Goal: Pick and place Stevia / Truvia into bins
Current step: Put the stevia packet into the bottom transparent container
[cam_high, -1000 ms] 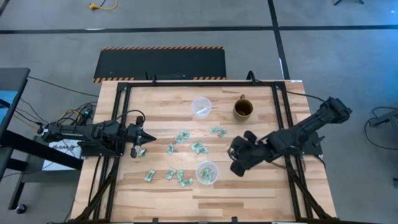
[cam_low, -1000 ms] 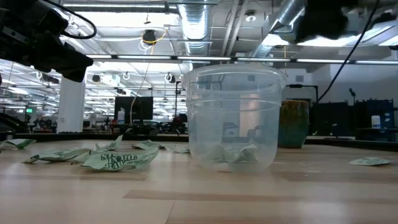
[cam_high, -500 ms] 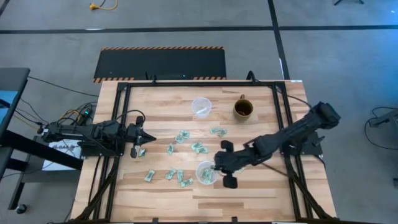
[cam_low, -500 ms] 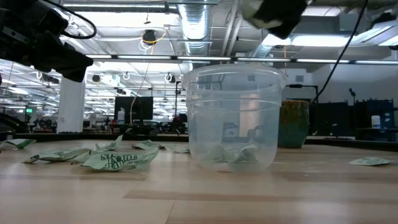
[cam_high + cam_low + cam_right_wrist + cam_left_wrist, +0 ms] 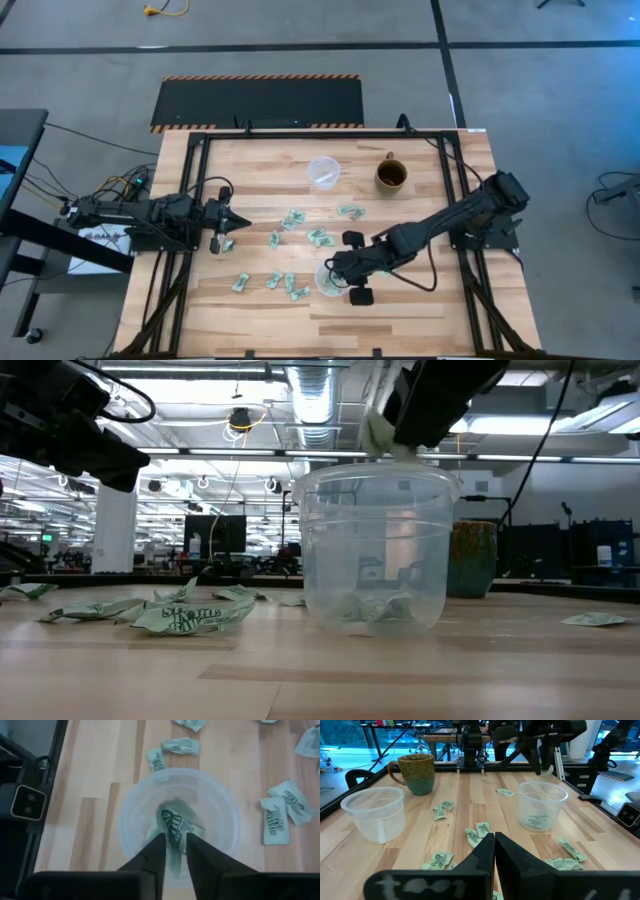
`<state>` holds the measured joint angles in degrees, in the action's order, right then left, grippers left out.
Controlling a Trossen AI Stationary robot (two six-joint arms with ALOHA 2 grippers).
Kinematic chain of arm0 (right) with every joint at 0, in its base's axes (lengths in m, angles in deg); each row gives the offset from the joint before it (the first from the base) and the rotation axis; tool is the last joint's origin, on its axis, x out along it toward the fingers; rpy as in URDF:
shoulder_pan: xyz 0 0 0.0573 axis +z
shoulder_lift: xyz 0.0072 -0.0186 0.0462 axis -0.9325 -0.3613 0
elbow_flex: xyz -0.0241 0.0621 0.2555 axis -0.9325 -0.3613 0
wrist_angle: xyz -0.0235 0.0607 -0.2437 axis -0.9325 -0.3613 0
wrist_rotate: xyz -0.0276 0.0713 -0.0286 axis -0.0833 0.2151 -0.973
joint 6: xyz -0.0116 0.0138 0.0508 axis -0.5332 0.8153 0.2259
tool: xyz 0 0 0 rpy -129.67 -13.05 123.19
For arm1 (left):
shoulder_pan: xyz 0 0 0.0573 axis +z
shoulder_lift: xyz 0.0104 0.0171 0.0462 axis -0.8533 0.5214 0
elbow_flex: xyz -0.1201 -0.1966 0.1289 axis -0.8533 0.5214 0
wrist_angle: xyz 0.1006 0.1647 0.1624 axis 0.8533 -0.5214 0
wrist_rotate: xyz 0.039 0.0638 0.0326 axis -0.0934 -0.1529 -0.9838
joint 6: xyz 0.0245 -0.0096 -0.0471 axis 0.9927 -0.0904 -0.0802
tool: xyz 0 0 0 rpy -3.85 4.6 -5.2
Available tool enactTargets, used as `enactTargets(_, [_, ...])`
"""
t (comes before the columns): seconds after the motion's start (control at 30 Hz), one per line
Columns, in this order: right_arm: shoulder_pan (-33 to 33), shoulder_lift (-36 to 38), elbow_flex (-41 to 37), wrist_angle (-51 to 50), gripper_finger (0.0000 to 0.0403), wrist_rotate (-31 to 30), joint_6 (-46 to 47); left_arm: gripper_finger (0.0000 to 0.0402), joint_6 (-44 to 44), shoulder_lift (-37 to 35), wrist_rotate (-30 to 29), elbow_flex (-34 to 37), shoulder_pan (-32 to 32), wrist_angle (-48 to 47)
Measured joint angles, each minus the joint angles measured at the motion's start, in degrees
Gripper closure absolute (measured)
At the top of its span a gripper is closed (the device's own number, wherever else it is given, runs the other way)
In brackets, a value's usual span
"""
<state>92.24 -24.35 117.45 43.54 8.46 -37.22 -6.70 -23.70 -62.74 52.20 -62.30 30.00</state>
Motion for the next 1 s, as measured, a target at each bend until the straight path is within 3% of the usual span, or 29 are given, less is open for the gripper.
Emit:
enactTargets(0.37, [0.22,1.10,-0.07,-3.41,0.0236,0.12,0.76,0.0401,0.00,0.00,-0.02,0.01,0.00,0.02])
enactTargets(0.73, [3.86,7.63,-1.08,-29.91,0.0244,-8.88,23.43,0.0401,0.00,0.00,-0.02,0.02,0.00,0.02])
enactTargets(1.0, [7.11,9.99,-9.57,-27.59,0.0242,-5.83,36.37,0.0401,0.00,0.00,-0.02,0.02,0.00,0.02])
